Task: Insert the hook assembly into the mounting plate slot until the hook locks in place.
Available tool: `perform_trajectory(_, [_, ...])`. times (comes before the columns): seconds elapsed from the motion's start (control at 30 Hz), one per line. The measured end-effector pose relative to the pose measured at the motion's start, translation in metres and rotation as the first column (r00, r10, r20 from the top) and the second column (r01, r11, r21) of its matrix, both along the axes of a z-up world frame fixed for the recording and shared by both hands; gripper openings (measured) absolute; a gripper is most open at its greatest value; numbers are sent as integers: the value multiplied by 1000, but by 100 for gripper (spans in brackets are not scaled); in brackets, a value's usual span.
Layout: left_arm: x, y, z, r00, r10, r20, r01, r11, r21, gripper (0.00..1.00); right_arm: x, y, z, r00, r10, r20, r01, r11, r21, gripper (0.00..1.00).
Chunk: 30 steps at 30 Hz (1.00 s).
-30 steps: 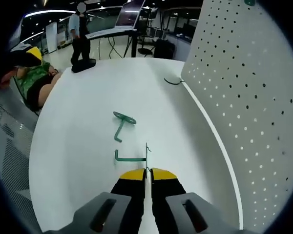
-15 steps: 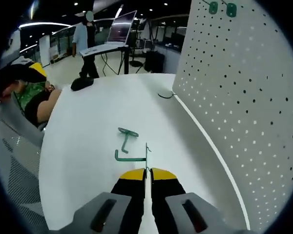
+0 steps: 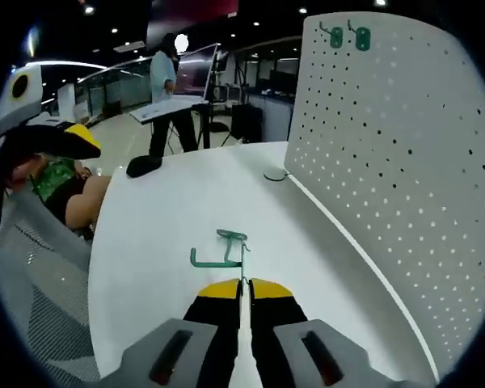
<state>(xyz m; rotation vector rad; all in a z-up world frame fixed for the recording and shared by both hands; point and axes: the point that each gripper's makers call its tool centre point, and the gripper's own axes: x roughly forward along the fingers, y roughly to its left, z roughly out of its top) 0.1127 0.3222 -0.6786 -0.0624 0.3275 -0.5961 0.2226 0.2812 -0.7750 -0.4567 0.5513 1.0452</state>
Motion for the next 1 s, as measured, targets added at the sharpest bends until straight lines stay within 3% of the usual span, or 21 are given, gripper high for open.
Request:
perform_trajectory(0.53, [6, -10, 19, 1000, -17, 24, 18, 999, -28, 68, -15, -9, 48, 997, -73, 37, 65, 983, 173, 2])
perform_trajectory(0.6, [6, -12, 20, 1000, -19, 22, 20, 999, -28, 67, -18, -12, 56, 995, -76, 65, 63, 981, 184, 2])
perform_trajectory(1.0, [4, -22, 30, 1000, -10, 30, 13, 994, -109, 66, -36, -25, 88, 989, -110, 99, 78, 957, 280, 2])
